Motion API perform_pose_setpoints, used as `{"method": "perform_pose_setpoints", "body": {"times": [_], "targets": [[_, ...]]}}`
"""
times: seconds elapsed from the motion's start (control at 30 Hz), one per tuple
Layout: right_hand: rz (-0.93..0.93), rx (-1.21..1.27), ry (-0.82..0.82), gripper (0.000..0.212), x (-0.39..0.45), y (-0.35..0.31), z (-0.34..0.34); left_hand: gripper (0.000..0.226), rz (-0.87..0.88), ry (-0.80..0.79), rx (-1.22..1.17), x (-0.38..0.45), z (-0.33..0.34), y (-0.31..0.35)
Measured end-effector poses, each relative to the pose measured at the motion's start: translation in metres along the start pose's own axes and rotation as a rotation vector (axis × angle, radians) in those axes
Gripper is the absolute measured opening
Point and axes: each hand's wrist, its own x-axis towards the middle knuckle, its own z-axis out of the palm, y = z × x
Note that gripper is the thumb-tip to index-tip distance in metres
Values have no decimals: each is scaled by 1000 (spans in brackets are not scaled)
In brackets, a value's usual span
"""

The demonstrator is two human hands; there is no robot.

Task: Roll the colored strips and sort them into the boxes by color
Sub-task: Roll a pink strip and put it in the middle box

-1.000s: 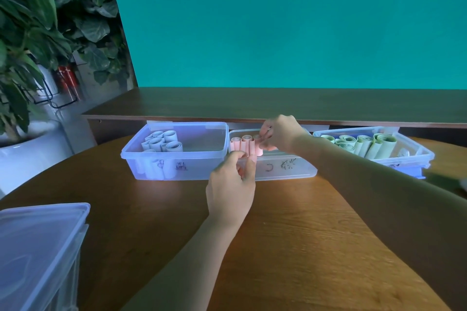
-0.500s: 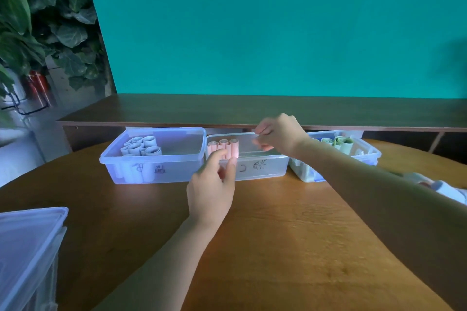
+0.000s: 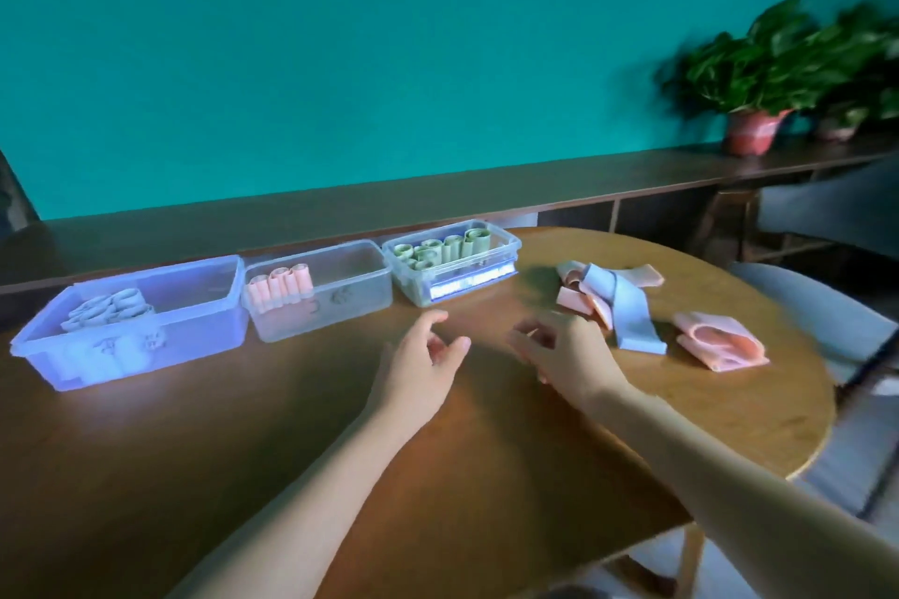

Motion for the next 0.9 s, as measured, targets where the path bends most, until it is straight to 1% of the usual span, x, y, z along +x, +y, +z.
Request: {"method": "perform_pose_setpoints", "body": {"times": [0.07, 0.13, 0.2, 0.33, 0.43, 0.53, 0.63, 0.77, 0.9], "targets": [[49, -36, 39, 14, -15, 16, -14, 41, 31, -87, 22, 4, 14, 9], [83, -71, 102, 19, -22, 30, -27, 41, 79, -122, 23, 9, 30, 21], [121, -86, 170, 25, -24, 42, -40, 39, 108, -136, 11, 15, 49, 34], [183, -105, 237, 32, -20, 57, -52, 36, 125, -136, -83, 29, 88, 64], [188, -129, 291, 34, -13, 63, -52, 32, 176, -138, -138, 40, 111, 82], [183, -144, 308, 34, -8, 68, -48, 34, 226, -167, -190, 53, 126, 92], [180, -127, 326, 33, -5, 72, -47, 25, 188, -200, -214, 60, 133, 97], [191, -109, 327, 30, -6, 72, -47, 18, 181, -153, -169, 59, 132, 97], [165, -118, 277, 28, -12, 65, -47, 14, 128, -22, -261, 46, 119, 95]]}}
